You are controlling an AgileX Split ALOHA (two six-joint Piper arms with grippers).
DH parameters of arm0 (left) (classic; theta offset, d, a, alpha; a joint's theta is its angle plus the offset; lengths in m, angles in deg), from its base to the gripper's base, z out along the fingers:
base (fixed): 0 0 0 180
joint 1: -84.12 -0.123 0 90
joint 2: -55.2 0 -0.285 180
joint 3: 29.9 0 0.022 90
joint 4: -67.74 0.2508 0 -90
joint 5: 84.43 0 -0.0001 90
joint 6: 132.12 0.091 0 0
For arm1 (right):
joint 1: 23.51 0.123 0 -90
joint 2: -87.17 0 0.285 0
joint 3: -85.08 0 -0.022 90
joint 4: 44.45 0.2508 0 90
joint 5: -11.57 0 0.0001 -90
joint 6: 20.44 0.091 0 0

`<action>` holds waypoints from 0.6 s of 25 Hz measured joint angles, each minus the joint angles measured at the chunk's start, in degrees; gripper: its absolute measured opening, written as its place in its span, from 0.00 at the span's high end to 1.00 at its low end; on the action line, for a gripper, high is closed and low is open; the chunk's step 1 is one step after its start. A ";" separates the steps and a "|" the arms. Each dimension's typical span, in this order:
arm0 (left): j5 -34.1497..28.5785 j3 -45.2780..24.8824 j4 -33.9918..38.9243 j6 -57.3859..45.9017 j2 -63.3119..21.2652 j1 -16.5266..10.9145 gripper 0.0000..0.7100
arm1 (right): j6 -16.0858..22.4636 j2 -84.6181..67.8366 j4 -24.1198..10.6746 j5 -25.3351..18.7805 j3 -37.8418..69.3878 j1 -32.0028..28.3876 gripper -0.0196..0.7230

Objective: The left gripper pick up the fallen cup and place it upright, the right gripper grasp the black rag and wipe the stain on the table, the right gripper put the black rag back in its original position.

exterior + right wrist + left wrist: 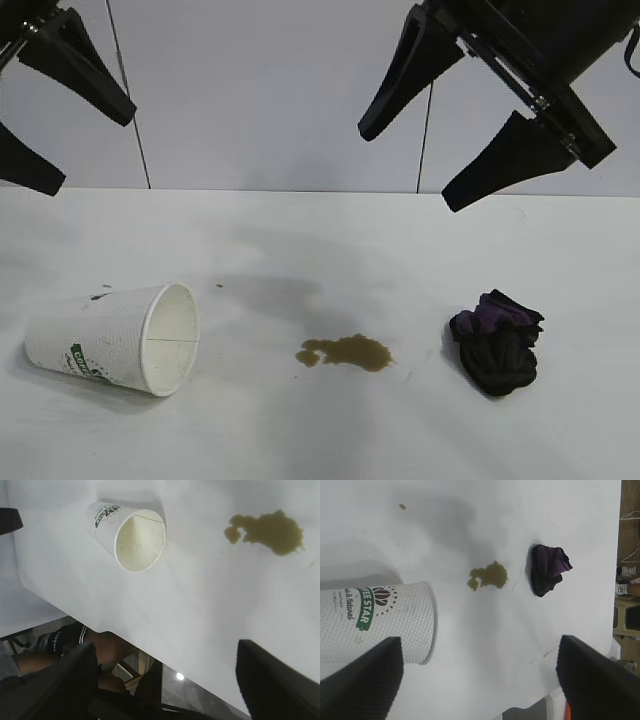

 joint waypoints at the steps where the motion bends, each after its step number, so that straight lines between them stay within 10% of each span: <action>1: 0.52 0.00 0.00 0.00 0.00 0.00 0.15 | 0.00 0.00 0.00 0.11 0.00 0.00 0.25; 9: 7.10 0.27 -3.95 2.04 0.07 0.00 0.15 | 0.00 0.00 0.00 1.07 0.00 0.00 0.25; 15: -3.67 7.88 -10.09 19.99 0.47 2.03 0.15 | 0.00 0.00 0.00 1.07 0.00 0.00 0.25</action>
